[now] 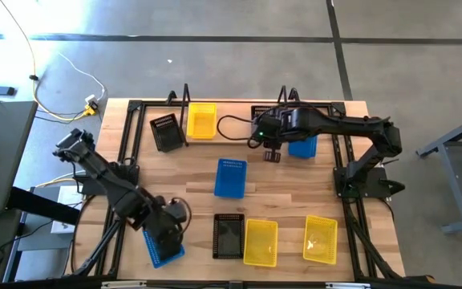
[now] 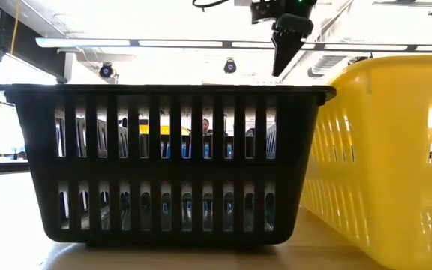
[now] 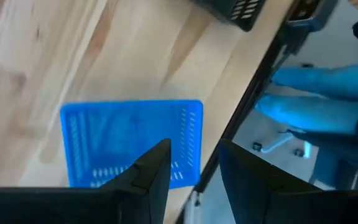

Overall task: Stack baskets on shelf by color
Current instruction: Put the bottom blue bin on the shelf

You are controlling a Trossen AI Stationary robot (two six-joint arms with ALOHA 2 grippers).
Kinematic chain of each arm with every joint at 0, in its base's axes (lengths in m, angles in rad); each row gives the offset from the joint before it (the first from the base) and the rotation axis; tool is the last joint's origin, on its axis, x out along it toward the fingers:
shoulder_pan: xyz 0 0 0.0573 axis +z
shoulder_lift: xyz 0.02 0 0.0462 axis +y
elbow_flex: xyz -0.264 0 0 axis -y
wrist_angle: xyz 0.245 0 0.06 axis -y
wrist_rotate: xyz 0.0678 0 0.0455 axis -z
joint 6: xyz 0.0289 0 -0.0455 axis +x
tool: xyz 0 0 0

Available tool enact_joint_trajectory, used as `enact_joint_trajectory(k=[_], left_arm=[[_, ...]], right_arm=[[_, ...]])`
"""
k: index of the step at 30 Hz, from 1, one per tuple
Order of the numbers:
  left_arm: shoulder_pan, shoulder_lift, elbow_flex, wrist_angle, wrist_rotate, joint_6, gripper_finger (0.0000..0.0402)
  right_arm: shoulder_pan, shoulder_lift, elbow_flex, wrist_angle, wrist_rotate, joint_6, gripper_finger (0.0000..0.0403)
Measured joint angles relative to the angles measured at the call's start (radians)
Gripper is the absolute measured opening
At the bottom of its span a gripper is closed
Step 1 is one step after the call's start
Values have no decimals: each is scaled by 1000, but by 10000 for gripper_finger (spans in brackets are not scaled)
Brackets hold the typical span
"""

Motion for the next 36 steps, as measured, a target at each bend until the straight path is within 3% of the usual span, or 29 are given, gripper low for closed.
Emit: enact_joint_trajectory(k=[9,16,24,36], left_arm=[[-141,49,1,-20,-105,-452,127],[-232,107,0,-85,-105,-760,127],[-305,177,0,-130,-106,-1033,126],[-307,312,0,-146,-31,-1090,126]], right_arm=[[0,0,11,-16,-6,-9,114],[0,0,11,-18,-80,3,114],[0,0,11,-18,-80,3,114],[0,0,11,-21,-80,0,114]])
